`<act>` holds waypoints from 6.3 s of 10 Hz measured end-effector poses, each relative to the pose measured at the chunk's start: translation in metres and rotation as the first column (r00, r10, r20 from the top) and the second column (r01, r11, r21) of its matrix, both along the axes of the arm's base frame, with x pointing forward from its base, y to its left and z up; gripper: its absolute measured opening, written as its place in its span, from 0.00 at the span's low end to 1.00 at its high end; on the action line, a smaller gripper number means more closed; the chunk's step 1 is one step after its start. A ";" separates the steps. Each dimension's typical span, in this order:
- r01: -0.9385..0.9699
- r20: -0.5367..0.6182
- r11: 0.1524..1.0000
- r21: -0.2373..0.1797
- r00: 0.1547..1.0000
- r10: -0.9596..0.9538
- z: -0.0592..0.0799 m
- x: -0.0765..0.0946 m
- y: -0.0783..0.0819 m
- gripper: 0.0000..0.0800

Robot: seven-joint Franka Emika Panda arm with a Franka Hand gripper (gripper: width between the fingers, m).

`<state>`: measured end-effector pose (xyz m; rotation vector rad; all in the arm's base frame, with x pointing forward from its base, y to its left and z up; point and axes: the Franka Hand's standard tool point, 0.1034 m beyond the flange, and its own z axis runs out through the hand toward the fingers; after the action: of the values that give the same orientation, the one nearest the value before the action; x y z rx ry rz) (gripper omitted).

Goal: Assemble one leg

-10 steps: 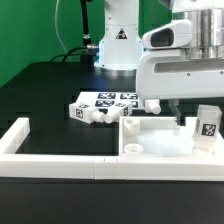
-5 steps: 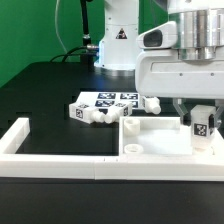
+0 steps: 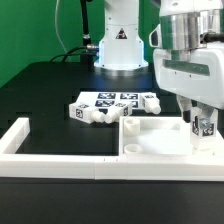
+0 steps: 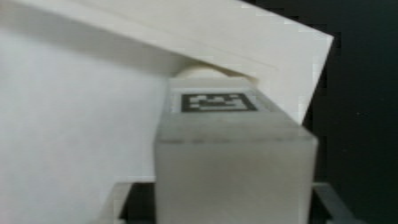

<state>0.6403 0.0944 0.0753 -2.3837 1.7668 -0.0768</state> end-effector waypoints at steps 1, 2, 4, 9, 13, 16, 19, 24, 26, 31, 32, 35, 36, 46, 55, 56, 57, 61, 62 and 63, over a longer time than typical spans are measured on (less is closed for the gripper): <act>-0.044 -0.003 0.999 -0.011 0.999 0.044 0.001 0.000 0.003 0.36; -0.098 -0.014 0.995 -0.019 0.995 0.097 0.003 -0.001 0.012 0.36; -0.492 0.017 0.865 -0.094 0.868 0.496 0.011 0.006 0.017 0.73; -0.909 -0.041 0.358 -0.216 0.374 0.926 0.007 0.009 0.015 0.81; -0.911 -0.044 0.353 -0.215 0.370 0.928 0.005 0.008 0.015 0.70; -0.823 -0.026 0.534 -0.193 0.549 0.836 0.005 0.008 0.013 0.36; -0.542 -0.010 0.825 -0.157 0.837 0.548 0.004 0.006 0.009 0.36; 0.099 -0.014 0.994 -0.035 0.995 -0.099 0.002 -0.001 0.005 0.36; 0.008 -0.040 0.999 -0.049 0.999 -0.010 0.002 -0.004 0.010 0.47; -0.608 -0.054 0.788 -0.093 0.794 0.606 0.004 -0.005 0.010 0.81; -0.659 -0.054 0.745 -0.101 0.751 0.658 0.004 -0.005 0.010 0.81; -0.834 -0.084 0.533 -0.146 0.547 0.833 0.004 -0.002 0.016 0.81; -0.823 -0.085 0.549 -0.146 0.563 0.822 0.004 -0.002 0.016 0.81; 0.015 -0.081 1.000 -0.027 0.997 -0.017 0.003 -0.002 0.018 0.36; -0.459 -0.065 0.888 -0.027 0.887 0.457 0.004 -0.004 0.021 0.81; -0.523 -0.060 0.852 -0.035 0.852 0.521 0.004 -0.004 0.020 0.81; -0.610 -0.058 0.790 -0.053 0.792 0.608 0.004 -0.004 0.019 0.81; -0.767 -0.065 0.630 -0.118 0.639 0.766 0.003 0.001 0.021 0.57; -0.745 -0.064 0.657 -0.114 0.666 0.744 0.003 0.001 0.021 0.57; -0.691 -0.066 0.714 -0.108 0.722 0.689 0.002 0.001 0.020 0.36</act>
Offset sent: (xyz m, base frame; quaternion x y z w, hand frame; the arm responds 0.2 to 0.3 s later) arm 0.0129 0.0191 0.0181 0.0029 -0.0336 -0.4830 0.8749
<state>0.6411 0.1139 0.0776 -2.9765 0.7695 -0.0626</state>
